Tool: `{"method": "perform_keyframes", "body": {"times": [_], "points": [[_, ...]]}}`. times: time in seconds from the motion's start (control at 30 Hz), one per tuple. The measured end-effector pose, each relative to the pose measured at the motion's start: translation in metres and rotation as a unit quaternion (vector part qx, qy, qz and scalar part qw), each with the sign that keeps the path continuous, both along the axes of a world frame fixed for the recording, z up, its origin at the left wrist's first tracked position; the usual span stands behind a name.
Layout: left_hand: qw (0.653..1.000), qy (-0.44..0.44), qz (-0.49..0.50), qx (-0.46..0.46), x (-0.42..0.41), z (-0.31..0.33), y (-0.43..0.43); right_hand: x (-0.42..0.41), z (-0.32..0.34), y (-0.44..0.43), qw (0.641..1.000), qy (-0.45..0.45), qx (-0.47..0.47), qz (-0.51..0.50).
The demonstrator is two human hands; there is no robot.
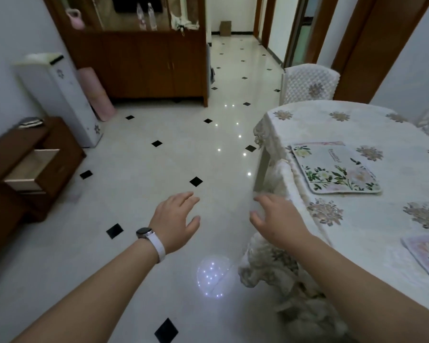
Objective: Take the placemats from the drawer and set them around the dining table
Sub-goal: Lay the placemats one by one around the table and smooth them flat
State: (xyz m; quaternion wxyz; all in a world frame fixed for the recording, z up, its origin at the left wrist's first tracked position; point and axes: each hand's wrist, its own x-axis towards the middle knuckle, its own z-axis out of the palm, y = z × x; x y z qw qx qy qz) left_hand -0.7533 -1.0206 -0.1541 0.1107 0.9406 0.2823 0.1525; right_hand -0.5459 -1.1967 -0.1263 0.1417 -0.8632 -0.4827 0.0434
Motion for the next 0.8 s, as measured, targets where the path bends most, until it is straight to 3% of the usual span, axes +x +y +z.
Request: {"method": "perform_keyframes", "body": {"times": [0.5,0.8], "points": [[0.997,0.030,0.065,-0.026,-0.080,-0.020,0.084,-0.042,-0.020,0.113,0.989,-0.058,-0.063,0.118],[0.994,0.072,0.074,-0.031,-0.038,-0.031,0.149,0.000,-0.049,0.185,0.989,-0.017,-0.064,0.132]]}}
